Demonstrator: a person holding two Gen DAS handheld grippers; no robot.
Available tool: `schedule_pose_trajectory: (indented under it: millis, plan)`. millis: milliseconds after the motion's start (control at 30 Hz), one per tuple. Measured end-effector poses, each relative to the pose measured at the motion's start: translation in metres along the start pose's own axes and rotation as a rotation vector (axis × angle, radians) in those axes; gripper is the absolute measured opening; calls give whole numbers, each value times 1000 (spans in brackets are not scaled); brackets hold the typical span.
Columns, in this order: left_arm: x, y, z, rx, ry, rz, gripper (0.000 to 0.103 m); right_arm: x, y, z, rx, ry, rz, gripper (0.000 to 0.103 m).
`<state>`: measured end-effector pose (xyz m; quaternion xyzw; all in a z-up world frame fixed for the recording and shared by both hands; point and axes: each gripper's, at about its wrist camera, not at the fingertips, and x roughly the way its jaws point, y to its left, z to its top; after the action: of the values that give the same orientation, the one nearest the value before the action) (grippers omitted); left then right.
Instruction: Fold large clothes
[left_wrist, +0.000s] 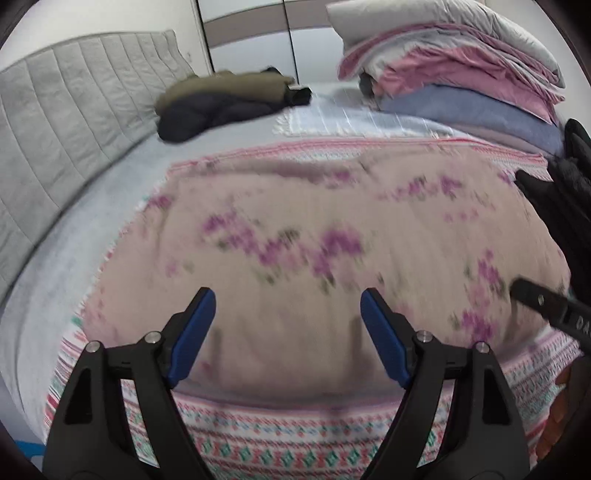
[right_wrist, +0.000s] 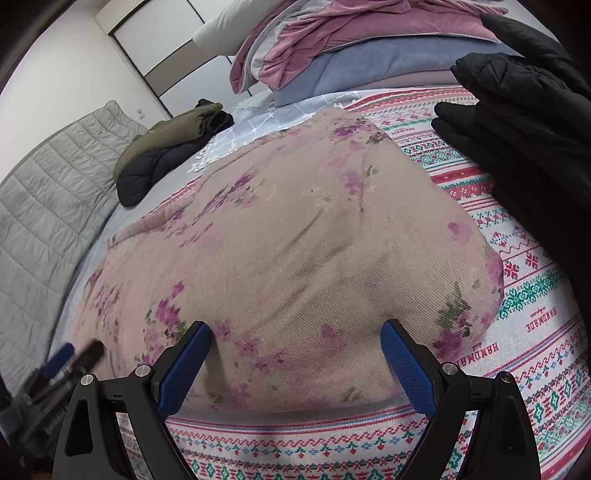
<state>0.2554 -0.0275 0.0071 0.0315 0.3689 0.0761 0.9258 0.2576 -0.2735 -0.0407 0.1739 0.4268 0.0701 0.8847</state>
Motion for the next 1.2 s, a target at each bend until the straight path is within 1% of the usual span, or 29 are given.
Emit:
schedule_pose_trajectory:
  millis: [67,100,133,167,233,333,400,467,500,533,567,633,667,700,733,767,833,900,967,1000,1067,1133,1200]
  plan:
    - [18,4,9,-30,65,-88,81,1,0,0,3,2,-4,94]
    - [33,5,9,-49,119,-122,81,1,1,0,-1,3,-8,94]
    - [49,3,4,-64,166,-138,82,1,2,0,-5,3,-10,94]
    - [56,1,0,-64,167,-136,83,2,3,0,-10,4,-12,94]
    - [56,-6,-2,-28,147,-110,84,3,3,-1,-17,11,-13,95]
    - [48,-4,10,-52,162,-113,82,2,3,0,-9,14,-9,94]
    - [44,-2,24,-53,148,-108,81,2,1,2,11,15,5,95]
    - [48,-4,45,-49,128,-79,81,1,-2,3,29,18,18,95]
    - [52,-5,53,-52,129,-89,81,1,-3,3,35,19,22,95]
    - [61,-7,62,-52,143,-114,81,1,-3,3,38,21,24,95]
    - [73,-10,68,-52,176,-130,81,1,-4,3,40,22,24,95]
    - [118,-18,71,-54,324,-123,82,2,-3,3,32,25,19,95]
    - [137,-18,66,-77,362,-124,83,2,-2,3,26,26,15,95]
    - [145,-15,63,-101,355,-120,85,2,-2,3,21,26,14,95]
    - [146,-12,62,-121,344,-120,86,3,-1,3,15,28,13,95]
    - [144,-11,61,-133,338,-118,85,3,0,3,10,29,12,95]
    - [136,-12,63,-128,331,-112,84,3,0,2,11,34,10,95]
    - [124,-4,66,-163,327,-130,78,2,1,1,12,35,9,95]
    - [100,10,66,-216,306,-166,78,2,1,1,14,36,12,95]
    - [87,15,63,-227,285,-193,78,1,-1,1,22,35,18,95]
    - [63,25,49,-239,249,-214,78,-2,-4,0,45,31,36,94]
    - [49,26,31,-227,270,-241,78,-5,-10,0,83,30,61,95]
    - [41,30,13,-240,287,-259,78,-10,-19,-2,137,33,83,94]
